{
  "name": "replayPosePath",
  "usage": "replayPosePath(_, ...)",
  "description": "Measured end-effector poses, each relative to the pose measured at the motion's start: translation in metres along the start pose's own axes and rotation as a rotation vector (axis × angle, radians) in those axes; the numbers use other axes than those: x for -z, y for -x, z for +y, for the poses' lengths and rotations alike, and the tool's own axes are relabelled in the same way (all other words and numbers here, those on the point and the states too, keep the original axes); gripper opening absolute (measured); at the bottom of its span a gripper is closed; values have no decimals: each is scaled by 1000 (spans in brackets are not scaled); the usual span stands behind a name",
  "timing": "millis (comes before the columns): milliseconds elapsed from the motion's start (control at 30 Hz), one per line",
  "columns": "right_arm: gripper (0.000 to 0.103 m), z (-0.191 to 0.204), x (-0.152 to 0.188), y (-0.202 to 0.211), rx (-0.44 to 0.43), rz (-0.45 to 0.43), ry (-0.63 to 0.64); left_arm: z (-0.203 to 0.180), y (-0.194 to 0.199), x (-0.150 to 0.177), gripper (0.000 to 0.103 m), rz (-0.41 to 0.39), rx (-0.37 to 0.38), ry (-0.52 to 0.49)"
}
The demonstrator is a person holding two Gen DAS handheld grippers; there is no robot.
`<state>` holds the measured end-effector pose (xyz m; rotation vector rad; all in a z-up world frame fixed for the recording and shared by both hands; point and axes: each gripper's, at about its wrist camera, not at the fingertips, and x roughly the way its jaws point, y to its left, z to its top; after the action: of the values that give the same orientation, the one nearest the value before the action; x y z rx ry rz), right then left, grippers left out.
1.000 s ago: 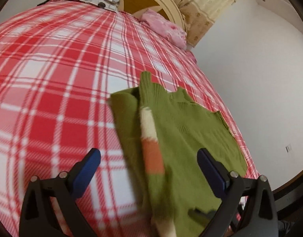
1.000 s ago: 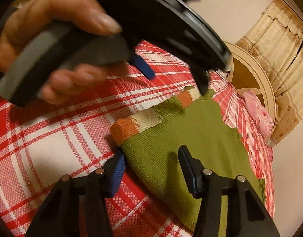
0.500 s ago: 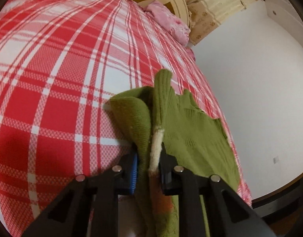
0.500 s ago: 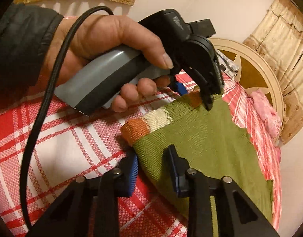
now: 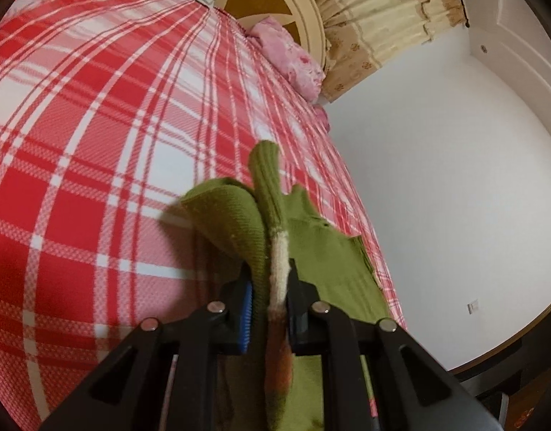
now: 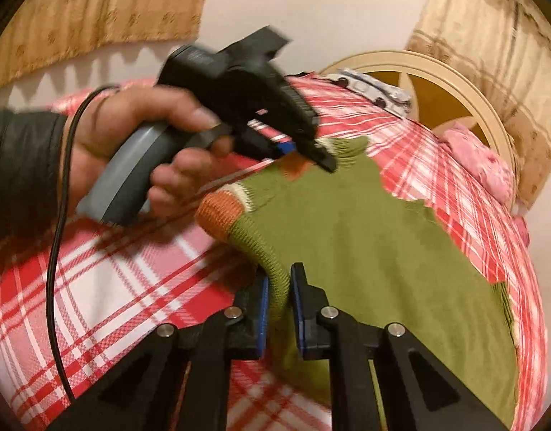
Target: Fold small clothes
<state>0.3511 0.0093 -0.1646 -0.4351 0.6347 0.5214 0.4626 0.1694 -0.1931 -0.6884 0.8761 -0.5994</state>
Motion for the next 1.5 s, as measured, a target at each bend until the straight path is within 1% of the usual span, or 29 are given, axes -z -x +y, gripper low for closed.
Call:
replayPosePath(100,11,-11,5,1,-10,-1,-31,-9,-2,-3,16,8,-14,3)
replayPosePath(167,11,-12,8,0,-61,8,-37,-11,-4,-5,15,6,-29,-15)
replayPosePath(233,11,-12,12,3,-104,-2,-57,-11,-4,-6,15,2,-22,-5)
replayPosePath(300,11,-13,14,1,-171,12,-90,-11,-5,-6,15,-4,-17,1)
replayPosePath(400,11,-9,12,-3,-137,15,-44,-16,-6,-6,15,-5,-12,-6)
replayPosePath(467,11,-4,10,-3,-129,10,-29,-19,-7,-8,15,-4,-8,-11)
replayPosePath(533,11,2,9,-5,-84,5,-4,-21,-6,-10,15,-7,3,-12)
replayPosePath(567,15,7,8,-9,-67,11,20,-23,-5,-10,15,-9,10,-13)
replayPosePath(600,22,15,9,-11,-66,27,45,-24,-4,-10,15,-11,12,-18)
replayPosePath(667,90,25,11,-17,-75,53,77,-26,-5,-11,15,-5,17,-25)
replayPosePath(700,93,32,11,-19,-91,62,101,-27,-5,-12,15,-3,19,-26)
replayPosePath(733,93,36,11,-20,-72,59,122,-26,-5,-12,15,-2,24,-26)
replayPosePath(800,93,44,8,-21,3,43,160,-24,-6,-13,15,2,32,-23)
replayPosePath(833,93,48,7,-21,19,39,177,-23,-6,-13,15,5,35,-23)
replayPosePath(933,93,53,1,-30,44,57,188,-19,-4,-12,15,5,39,-22)
replayPosePath(967,93,54,0,-34,39,70,193,-17,-3,-12,15,5,43,-17)
replayPosePath(1067,91,61,-7,-39,59,48,223,-13,-2,-10,15,4,44,-10)
replayPosePath(1100,86,64,-10,-40,54,42,236,-12,-2,-9,15,5,44,-9)
replayPosePath(1133,55,64,-12,-41,47,39,236,-12,-2,-9,15,7,42,-10)
replayPosePath(1167,19,64,-15,-42,40,36,233,-13,-2,-9,15,9,40,-14)
replayPosePath(1267,12,55,-16,-32,14,16,188,-18,-1,-10,15,15,58,-19)
replayPosePath(1400,11,26,-17,-11,35,-37,135,-32,-4,-15,15,-8,59,-26)
replayPosePath(1467,11,6,-17,6,60,-67,88,-45,-9,-18,15,-24,71,-35)
replayPosePath(1500,11,-10,-17,15,75,-80,54,-55,-12,-20,15,-32,77,-44)
